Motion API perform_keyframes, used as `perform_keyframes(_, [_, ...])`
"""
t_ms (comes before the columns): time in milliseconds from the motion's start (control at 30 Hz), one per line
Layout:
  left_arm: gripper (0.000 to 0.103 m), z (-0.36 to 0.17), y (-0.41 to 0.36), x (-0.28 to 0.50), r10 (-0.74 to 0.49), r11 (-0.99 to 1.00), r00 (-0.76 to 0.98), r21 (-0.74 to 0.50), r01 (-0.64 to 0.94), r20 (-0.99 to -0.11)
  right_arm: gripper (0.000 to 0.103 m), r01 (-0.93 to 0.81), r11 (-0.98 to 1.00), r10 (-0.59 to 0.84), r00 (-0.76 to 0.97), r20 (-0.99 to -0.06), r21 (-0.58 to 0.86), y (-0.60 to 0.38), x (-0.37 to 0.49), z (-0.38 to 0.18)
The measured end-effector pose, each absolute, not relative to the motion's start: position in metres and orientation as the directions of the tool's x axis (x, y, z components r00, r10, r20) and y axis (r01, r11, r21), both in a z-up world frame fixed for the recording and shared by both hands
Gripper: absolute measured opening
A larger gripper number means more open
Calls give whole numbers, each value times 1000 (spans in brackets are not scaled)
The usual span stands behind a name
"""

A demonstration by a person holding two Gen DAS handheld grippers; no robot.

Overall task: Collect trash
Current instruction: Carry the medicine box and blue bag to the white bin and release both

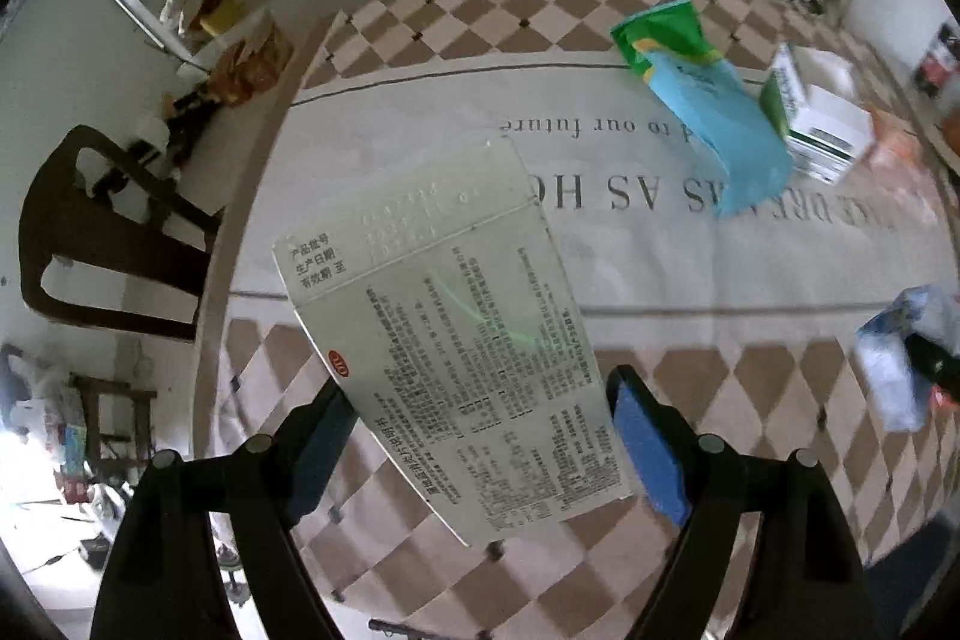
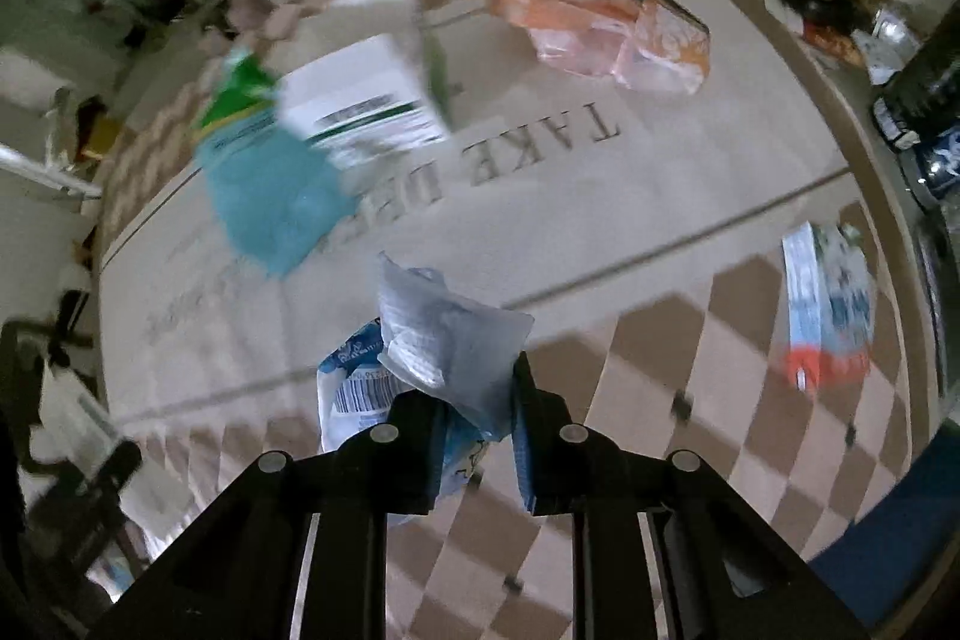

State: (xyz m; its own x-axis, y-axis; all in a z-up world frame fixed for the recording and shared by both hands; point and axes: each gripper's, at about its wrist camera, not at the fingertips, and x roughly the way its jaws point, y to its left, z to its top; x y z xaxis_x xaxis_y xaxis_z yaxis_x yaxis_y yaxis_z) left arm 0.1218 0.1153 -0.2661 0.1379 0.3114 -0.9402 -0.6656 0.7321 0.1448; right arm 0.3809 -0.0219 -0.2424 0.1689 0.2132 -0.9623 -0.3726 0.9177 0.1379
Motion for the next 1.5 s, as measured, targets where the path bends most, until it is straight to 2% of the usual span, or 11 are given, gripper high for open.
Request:
perform_keyframes(267, [82, -218, 91, 41, 302, 809, 290, 84, -581, -908, 19, -434, 883, 282, 191, -940, 177, -51, 215, -213])
perform_keyframes(533, [82, -245, 62, -66, 170, 853, 280, -1, -522, -945, 19, -408, 898, 234, 130, -963, 163, -92, 61, -241])
perform_keyframes(700, [82, -321, 46, -102, 57, 848, 176, -45, -528, -983, 19, -393, 908, 166, 19, -986, 145, -119, -4, -309])
perform_keyframes(800, [82, -391, 46, -109, -23, 839, 95, -71, -540, -995, 19, -384, 914, 120, -52, -991, 130, -130, -28, -367])
perform_keyframes(933, [82, -504, 49, -104, -129, 822, 4, -109, -559, -992, 19, -367, 924, 72, -113, -991, 109, -138, -37, -452])
perform_keyframes(1167, [85, -652, 58, -90, -295, 752, -43, -204, -626, -955, 19, -349, 933, 26, -180, -983, 88, -134, -28, -613])
perform_keyframes(1267, [97, -685, 58, -93, -312, 737, -51, -208, -643, -949, 20, -357, 928, 32, -214, -976, 108, -124, -24, -667])
perform_keyframes(1300, [98, -691, 60, -94, -305, 734, -50, -201, -649, -951, 23, -363, 924, 33, -230, -973, 118, -121, -25, -685])
perform_keyframes(1400, [98, -697, 66, -106, -270, 737, -71, -159, -657, -960, 63, -373, 911, 65, -289, -955, 175, -114, -26, -727])
perform_keyframes(1433, [98, -694, 67, -113, -254, 738, -73, -144, -659, -965, 71, -377, 908, 70, -300, -951, 185, -113, -28, -736])
perform_keyframes(1500, [98, -689, 66, -120, -216, 744, -81, -111, -659, -973, 77, -390, 906, 48, -295, -954, 166, -113, -30, -744])
